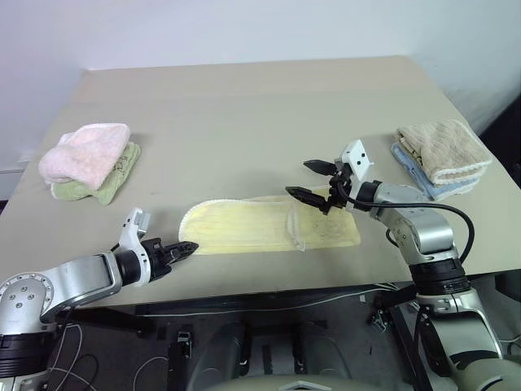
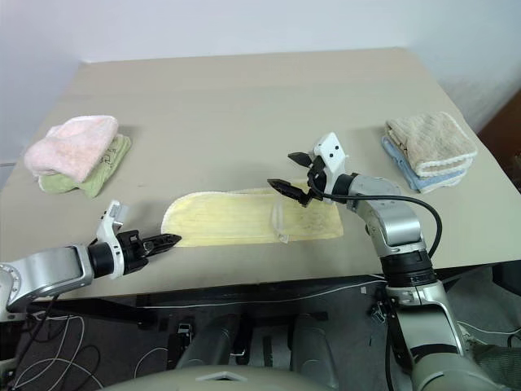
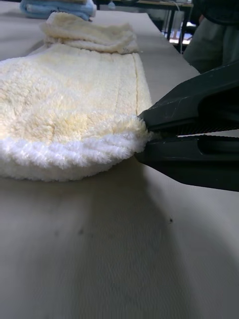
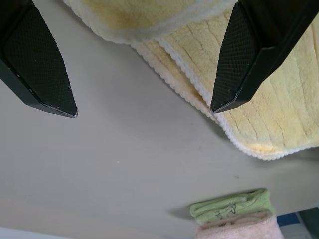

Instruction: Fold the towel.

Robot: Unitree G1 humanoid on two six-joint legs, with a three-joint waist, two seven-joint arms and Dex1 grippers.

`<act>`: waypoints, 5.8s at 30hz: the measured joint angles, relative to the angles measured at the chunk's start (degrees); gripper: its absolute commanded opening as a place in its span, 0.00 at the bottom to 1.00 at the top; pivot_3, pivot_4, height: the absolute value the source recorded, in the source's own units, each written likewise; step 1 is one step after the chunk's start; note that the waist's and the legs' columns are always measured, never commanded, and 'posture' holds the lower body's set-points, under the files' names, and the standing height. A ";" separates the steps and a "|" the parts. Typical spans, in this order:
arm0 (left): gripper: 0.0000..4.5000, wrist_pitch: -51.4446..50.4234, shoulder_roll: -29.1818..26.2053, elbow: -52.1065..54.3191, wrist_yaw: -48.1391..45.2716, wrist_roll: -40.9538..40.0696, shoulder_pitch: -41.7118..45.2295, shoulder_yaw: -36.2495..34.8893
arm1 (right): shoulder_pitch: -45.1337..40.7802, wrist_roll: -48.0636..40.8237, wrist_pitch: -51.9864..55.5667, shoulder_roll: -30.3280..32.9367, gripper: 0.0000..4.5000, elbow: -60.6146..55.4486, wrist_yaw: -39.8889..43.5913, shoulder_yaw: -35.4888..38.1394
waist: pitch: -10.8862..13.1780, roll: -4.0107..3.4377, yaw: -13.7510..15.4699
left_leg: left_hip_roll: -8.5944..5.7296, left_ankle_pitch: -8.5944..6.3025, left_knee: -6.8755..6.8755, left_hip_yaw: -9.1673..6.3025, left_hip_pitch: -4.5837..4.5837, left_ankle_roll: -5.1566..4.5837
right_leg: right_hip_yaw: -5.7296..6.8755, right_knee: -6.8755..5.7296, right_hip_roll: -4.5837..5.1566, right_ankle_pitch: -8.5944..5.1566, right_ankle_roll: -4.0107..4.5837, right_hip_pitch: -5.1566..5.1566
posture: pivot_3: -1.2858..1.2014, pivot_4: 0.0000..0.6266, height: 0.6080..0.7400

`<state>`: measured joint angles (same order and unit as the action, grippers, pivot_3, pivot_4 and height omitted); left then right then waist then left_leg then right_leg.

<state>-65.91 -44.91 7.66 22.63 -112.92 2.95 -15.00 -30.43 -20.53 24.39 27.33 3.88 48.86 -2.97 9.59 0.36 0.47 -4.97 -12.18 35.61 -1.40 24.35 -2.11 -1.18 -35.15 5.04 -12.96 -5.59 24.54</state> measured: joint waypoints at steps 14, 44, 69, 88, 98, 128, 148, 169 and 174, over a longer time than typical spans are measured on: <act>0.01 0.29 -7.49 -3.77 -10.82 3.14 19.75 2.44 | 0.23 -3.31 1.64 3.30 1.00 -0.34 1.68 4.52 | 0.03 0.03 0.11 | -0.04 0.01 -0.05 0.00 0.05 0.01 | 0.02 0.04 0.00 0.01 -0.02 0.01 | 0.52 0.24 1.00; 0.01 -12.54 23.55 -16.47 -43.96 45.07 51.14 30.48 | 8.60 -7.37 5.65 7.01 1.00 -8.68 -9.19 16.10 | 0.13 0.17 0.15 | -0.03 0.02 0.21 -0.01 0.14 -0.05 | 0.03 0.02 -0.02 0.06 -0.18 -0.07 | 0.52 0.24 1.00; 0.18 -6.21 34.05 -19.12 -63.24 69.92 51.92 36.49 | 14.38 -9.01 6.64 7.20 1.00 -13.89 -13.75 19.41 | 0.14 0.18 0.25 | -0.03 -0.02 0.36 -0.01 0.20 -0.12 | 0.05 0.02 0.00 0.06 -0.22 -0.10 | 0.52 0.24 1.00; 1.00 16.88 31.25 -13.58 -71.54 76.17 49.56 24.90 | 11.97 -14.46 11.57 6.38 0.87 -14.03 -14.63 20.21 | 0.14 0.16 0.20 | 0.01 -0.01 0.37 -0.02 0.20 -0.12 | 0.08 -0.01 -0.02 0.05 -0.19 -0.09 | 0.52 0.24 1.00; 0.49 40.13 22.90 -18.38 -81.14 87.73 36.86 24.97 | 14.40 -19.27 14.15 4.45 0.11 -17.90 -11.82 17.49 | 0.14 0.15 0.36 | -0.01 -0.05 0.40 -0.03 0.22 -0.16 | 0.07 0.00 0.03 0.05 -0.18 -0.09 | 0.52 0.24 1.00; 0.00 68.49 33.93 -39.04 -83.33 102.32 29.85 29.44 | 14.96 -6.68 2.83 -8.14 0.08 -2.23 -13.68 5.46 | -0.03 0.11 0.22 | -0.02 -0.09 0.56 -0.05 -0.25 -0.21 | 0.16 -0.07 0.03 0.06 -0.18 -0.56 | 0.52 0.24 1.00; 1.00 40.23 25.80 -17.08 -82.39 84.65 28.90 15.75 | 10.03 -14.27 14.39 8.05 1.00 -7.06 -4.51 13.24 | 0.03 0.13 0.20 | -0.02 -0.02 0.53 -0.05 0.14 -0.31 | 0.14 -0.07 0.01 0.14 -0.34 -0.20 | 0.52 0.24 1.00; 1.00 26.19 18.58 -2.19 -75.92 77.09 20.65 11.23 | 2.64 -27.30 52.14 12.82 1.00 14.94 0.48 17.33 | 0.03 0.15 -0.12 | 0.02 -0.09 0.49 -0.03 0.16 -0.21 | 0.08 0.02 0.05 0.03 -0.15 -0.22 | 0.52 0.24 1.00; 1.00 25.31 18.39 -0.64 -75.08 76.13 19.58 11.33 | 2.62 -27.55 53.23 9.85 1.00 11.97 1.05 14.90 | 0.03 0.15 -1.03 | 0.06 -0.09 0.43 -0.03 0.15 -0.20 | 0.10 0.01 0.01 0.04 -0.16 -0.19 | 0.52 0.24 1.00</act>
<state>-40.61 -26.53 7.02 -52.45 -36.79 22.53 -3.67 -27.81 -48.08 77.62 37.18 15.85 49.91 11.93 9.62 0.51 -0.56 -4.91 -12.27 36.05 -1.43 24.50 -2.31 -1.08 -35.14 5.06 -12.92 -5.75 24.35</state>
